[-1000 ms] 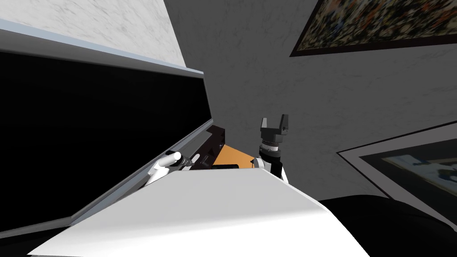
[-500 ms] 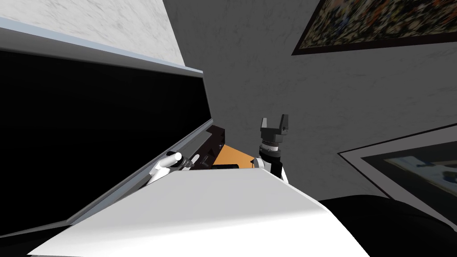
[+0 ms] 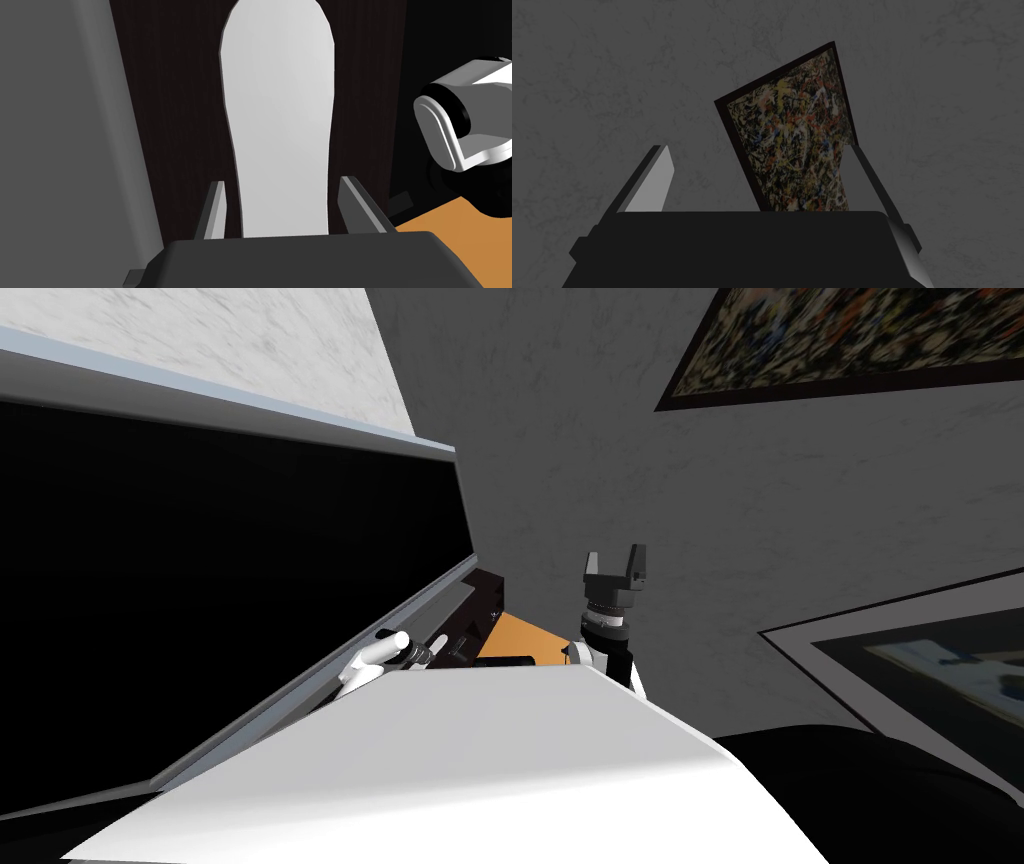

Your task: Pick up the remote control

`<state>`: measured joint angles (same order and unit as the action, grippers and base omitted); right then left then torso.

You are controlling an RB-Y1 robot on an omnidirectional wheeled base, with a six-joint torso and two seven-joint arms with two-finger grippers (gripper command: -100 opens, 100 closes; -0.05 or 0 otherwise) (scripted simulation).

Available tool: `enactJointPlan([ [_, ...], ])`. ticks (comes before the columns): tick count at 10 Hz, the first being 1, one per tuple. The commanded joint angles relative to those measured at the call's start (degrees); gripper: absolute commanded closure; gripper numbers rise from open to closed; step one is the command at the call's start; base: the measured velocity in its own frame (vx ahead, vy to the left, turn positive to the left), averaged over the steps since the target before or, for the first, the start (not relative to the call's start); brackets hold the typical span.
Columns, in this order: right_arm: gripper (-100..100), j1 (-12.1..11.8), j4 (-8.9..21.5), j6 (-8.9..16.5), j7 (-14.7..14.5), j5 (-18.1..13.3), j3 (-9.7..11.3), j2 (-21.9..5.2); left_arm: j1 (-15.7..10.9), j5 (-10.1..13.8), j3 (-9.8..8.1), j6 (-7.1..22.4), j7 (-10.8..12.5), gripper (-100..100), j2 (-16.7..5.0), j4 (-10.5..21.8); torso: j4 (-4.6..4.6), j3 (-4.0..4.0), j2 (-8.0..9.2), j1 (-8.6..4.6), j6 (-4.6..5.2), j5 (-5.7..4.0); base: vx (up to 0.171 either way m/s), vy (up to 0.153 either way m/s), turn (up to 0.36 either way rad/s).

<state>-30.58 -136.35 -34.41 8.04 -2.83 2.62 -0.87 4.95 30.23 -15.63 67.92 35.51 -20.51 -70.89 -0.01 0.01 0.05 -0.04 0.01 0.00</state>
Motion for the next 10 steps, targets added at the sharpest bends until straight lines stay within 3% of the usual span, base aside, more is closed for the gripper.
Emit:
enactJointPlan([
  [1,0,0.00,0.00,0.00,0.00,0.00,0.00,0.00,0.00,0.00,0.00,0.00,0.00,100,0.00,0.00,0.00,0.00,0.00,0.00,0.00,0.00,0.000,0.000,0.000],
  [3,0,0.00,0.00,0.00,0.00,0.00,0.00,0.00,0.01,0.00,0.02,0.02,-0.02,100,0.00,0.01,0.01,0.01,0.00,0.00,-0.01,-0.01,0.000,0.000,0.000],
  [4,0,0.00,0.00,0.00,0.00,0.00,0.00,0.00,0.01,-0.01,0.02,0.02,-0.03,0,0.00,0.01,0.01,0.01,0.00,-0.01,-0.01,-0.01,0.000,0.000,0.000],
  [5,0,0.00,0.00,0.00,0.00,0.00,0.00,0.00,0.74,0.13,-0.04,1.19,0.55,100,-0.14,-1.91,0.01,0.01,0.01,-0.01,-0.01,-0.01,0.002,0.009,-0.014],
  [8,0,0.00,0.00,0.00,0.00,0.00,0.00,0.00,1.07,0.88,-0.40,4.02,1.65,100,-1.35,-4.83,0.03,0.03,0.03,-0.03,0.00,-0.04,-0.001,0.001,-0.004],
  [9,0,0.00,0.00,0.00,0.00,0.00,0.00,0.00,0.98,0.67,-0.29,3.34,1.44,100,-1.05,-4.26,0.04,0.04,0.04,-0.03,-0.01,-0.05,0.000,0.000,0.000],
  [10,0,0.00,0.00,0.00,0.00,0.00,0.00,0.00,0.99,0.69,-0.31,3.57,1.54,0,-1.11,-4.41,0.02,0.03,0.04,-0.04,-0.02,-0.03,0.000,0.000,0.000],
])
